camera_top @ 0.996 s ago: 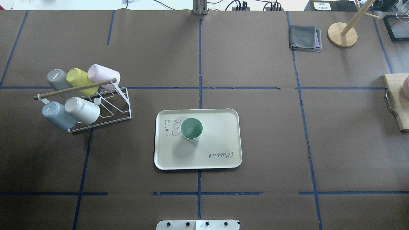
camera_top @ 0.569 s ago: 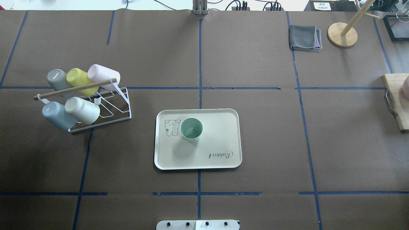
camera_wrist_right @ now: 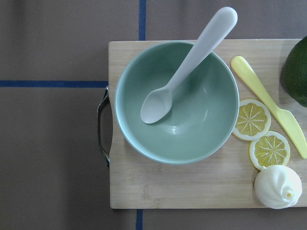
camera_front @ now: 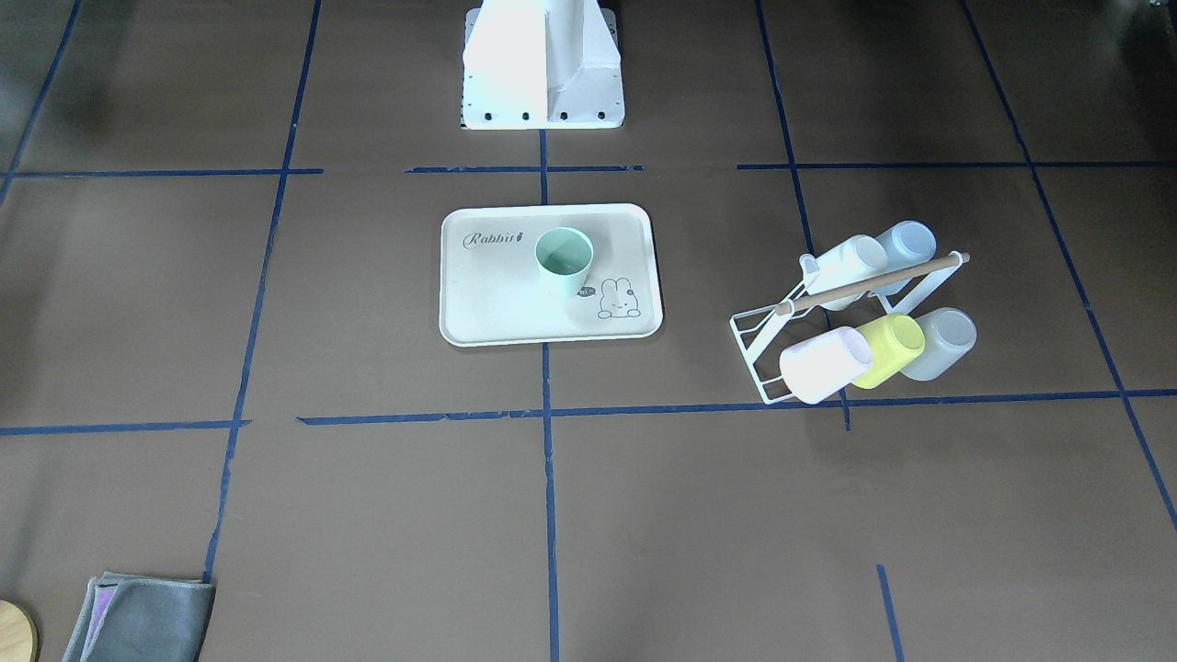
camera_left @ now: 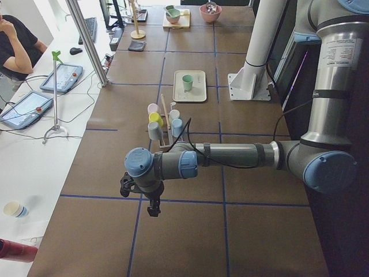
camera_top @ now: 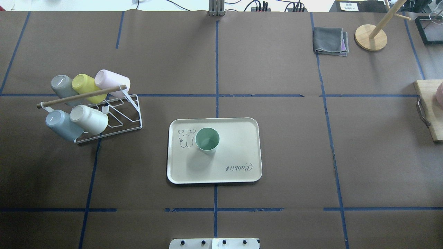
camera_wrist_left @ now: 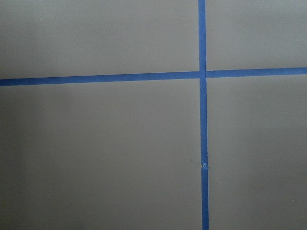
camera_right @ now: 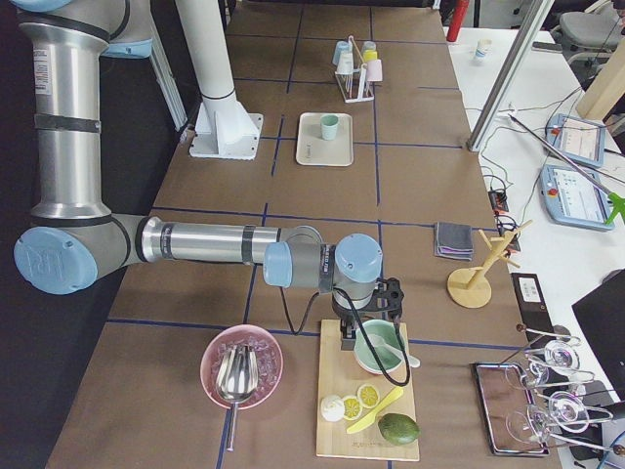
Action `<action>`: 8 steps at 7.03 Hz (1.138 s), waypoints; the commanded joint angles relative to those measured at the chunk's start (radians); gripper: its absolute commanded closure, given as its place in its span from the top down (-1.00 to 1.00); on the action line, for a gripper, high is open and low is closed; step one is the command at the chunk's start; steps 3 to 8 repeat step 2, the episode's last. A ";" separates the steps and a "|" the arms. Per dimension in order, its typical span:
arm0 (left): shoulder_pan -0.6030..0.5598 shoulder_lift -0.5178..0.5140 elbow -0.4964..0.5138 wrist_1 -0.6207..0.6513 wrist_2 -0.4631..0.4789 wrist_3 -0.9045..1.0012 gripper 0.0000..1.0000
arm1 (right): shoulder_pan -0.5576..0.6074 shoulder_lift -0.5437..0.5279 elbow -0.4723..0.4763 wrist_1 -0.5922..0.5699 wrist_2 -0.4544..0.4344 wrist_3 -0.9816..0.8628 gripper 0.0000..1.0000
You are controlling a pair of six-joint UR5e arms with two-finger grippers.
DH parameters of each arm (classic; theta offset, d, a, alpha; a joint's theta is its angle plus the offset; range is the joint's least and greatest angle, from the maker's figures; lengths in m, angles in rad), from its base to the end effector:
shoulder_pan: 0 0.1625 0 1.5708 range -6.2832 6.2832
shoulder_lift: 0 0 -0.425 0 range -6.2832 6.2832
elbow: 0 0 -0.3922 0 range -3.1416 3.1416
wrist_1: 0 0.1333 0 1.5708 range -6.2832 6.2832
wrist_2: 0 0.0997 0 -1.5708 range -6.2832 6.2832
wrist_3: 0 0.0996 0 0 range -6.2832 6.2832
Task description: Pick up and place green cup on tray
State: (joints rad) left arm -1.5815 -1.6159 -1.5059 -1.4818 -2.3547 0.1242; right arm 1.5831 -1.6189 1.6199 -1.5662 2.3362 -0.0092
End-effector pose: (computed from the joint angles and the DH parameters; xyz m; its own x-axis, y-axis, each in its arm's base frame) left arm -0.0684 -0.5020 0.6758 0.7032 0.0396 -0.7099 -0.0771 0.9968 -0.0208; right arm 0.0701 -0.4710 0.6579 0.7212 -0.0042 0.6927 -0.0057 0.9999 0.0120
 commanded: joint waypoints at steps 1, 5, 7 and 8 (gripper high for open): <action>0.000 -0.004 0.000 0.000 0.000 -0.001 1.00 | 0.000 0.001 0.000 0.000 0.000 0.000 1.00; 0.000 -0.006 0.000 0.000 0.000 0.000 1.00 | 0.000 0.002 0.000 0.002 0.000 0.000 1.00; 0.000 -0.006 0.000 0.000 0.000 0.000 1.00 | 0.000 0.002 0.000 0.002 0.000 0.000 1.00; 0.000 -0.006 0.000 0.000 0.000 0.000 1.00 | 0.000 0.002 0.000 0.002 0.000 0.000 1.00</action>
